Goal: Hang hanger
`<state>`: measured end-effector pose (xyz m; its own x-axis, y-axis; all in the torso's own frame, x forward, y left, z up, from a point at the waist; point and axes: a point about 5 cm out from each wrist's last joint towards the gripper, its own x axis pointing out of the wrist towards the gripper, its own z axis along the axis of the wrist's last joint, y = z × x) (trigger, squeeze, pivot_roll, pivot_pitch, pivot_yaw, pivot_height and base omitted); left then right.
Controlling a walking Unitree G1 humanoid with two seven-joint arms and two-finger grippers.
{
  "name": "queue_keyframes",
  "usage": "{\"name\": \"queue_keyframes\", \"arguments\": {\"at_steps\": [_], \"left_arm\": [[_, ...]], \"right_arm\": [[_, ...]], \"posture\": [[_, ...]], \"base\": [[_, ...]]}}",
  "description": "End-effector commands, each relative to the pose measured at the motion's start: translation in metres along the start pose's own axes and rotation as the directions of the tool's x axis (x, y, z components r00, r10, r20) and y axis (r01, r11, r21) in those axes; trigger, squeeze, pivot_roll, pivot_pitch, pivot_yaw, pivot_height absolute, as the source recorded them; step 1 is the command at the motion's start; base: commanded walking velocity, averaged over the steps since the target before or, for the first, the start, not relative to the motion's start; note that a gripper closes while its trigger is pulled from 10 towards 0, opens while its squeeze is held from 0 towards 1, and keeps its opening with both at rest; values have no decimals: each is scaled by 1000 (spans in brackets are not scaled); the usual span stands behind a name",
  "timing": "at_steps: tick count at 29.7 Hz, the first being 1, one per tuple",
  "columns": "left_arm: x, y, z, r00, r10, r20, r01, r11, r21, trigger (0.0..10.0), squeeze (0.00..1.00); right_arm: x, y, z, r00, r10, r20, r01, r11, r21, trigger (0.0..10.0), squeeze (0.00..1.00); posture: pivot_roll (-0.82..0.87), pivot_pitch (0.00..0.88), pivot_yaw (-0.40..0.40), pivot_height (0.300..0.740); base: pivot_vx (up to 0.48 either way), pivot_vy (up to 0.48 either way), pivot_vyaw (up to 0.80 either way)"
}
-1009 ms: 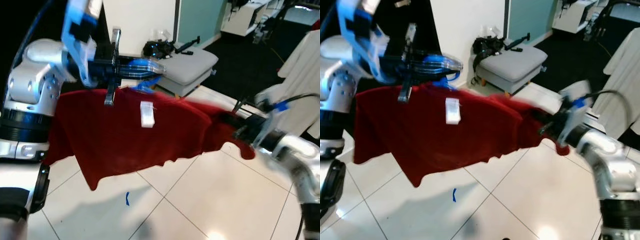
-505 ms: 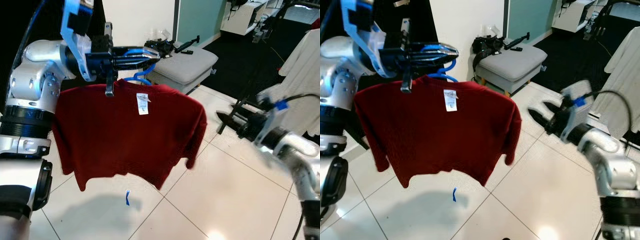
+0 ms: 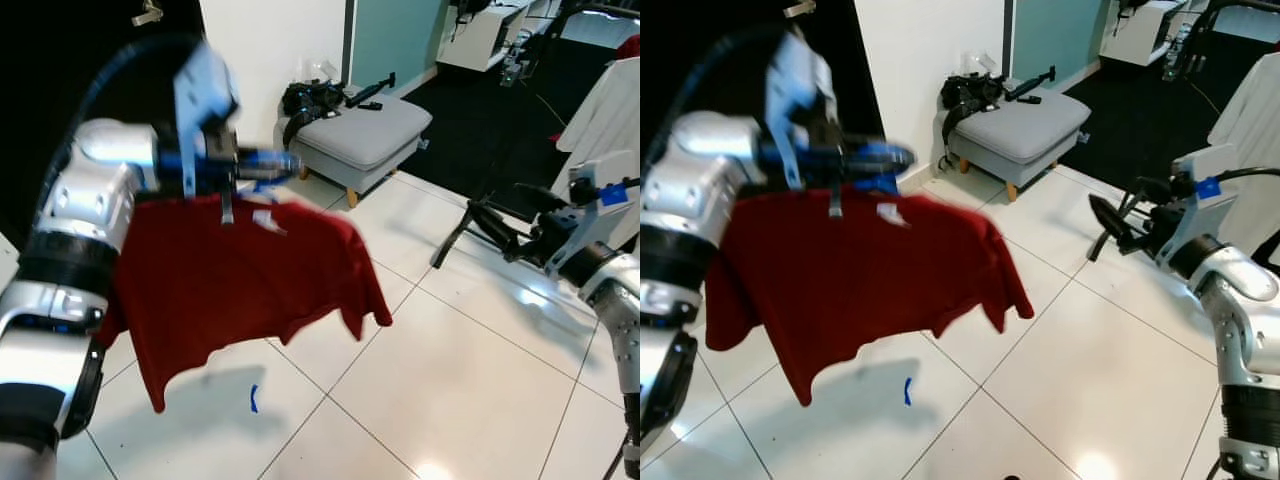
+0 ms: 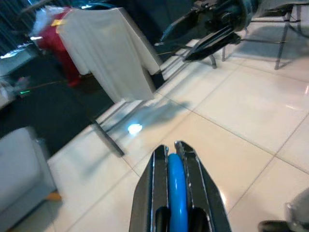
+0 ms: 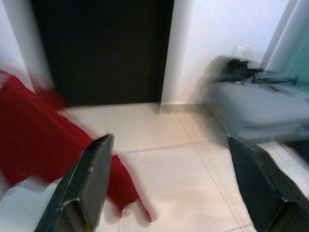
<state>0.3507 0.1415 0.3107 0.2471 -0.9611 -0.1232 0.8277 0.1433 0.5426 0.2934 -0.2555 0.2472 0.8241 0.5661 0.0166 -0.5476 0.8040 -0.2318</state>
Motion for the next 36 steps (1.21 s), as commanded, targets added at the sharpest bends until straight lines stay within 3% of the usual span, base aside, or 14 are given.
{"name": "queue_keyframes", "arguments": {"at_steps": [1,2,4,7,12,15,21,28,29,36], "left_arm": [[15,-12,10,991,-136,21,134,990,47,10000,0],[21,-18,10,982,-188,30,186,981,50,10000,0],[24,-21,11,977,-211,35,209,977,51,10000,0],[35,-29,16,955,-285,86,282,958,49,10000,0],[42,-32,23,939,-312,143,308,950,50,10000,0],[52,-36,29,928,-311,204,308,950,44,10000,0],[52,-35,33,929,-280,243,281,959,30,10000,0],[50,-35,39,920,-281,273,285,958,27,10000,0],[50,-36,41,918,-283,278,287,958,27,10000,0],[49,-37,46,914,-280,294,284,958,32,10000,0]], "right_arm": [[0,25,16,955,295,-1,-295,955,-3,10000,0],[-3,29,23,922,387,-12,-387,922,-2,10000,0],[-4,29,27,910,415,-15,-415,910,-2,10000,0],[-3,32,32,849,520,-90,-524,851,-28,10000,0],[6,38,31,819,560,-122,-568,822,-39,10000,0],[22,54,22,789,598,-141,-609,791,-51,10000,0],[30,72,10,754,633,-173,-648,761,-40,10000,0],[36,77,1,757,618,-213,-641,765,-60,10000,0],[38,79,0,756,617,-218,-642,764,-67,0,0],[38,81,0,761,609,-224,-636,769,-71,0,0]], "posture": [[-59,109,33,740],[-59,109,33,740],[-59,109,33,740],[-69,104,34,740],[-74,102,35,740],[-68,100,33,740],[-64,98,33,740],[-67,99,32,740],[-67,101,31,740],[-68,103,31,740]], "base": [[0,0,0],[0,0,0],[0,0,0],[0,0,0],[0,0,0],[0,0,0],[0,0,0],[0,0,0],[0,0,0],[0,0,0]]}}
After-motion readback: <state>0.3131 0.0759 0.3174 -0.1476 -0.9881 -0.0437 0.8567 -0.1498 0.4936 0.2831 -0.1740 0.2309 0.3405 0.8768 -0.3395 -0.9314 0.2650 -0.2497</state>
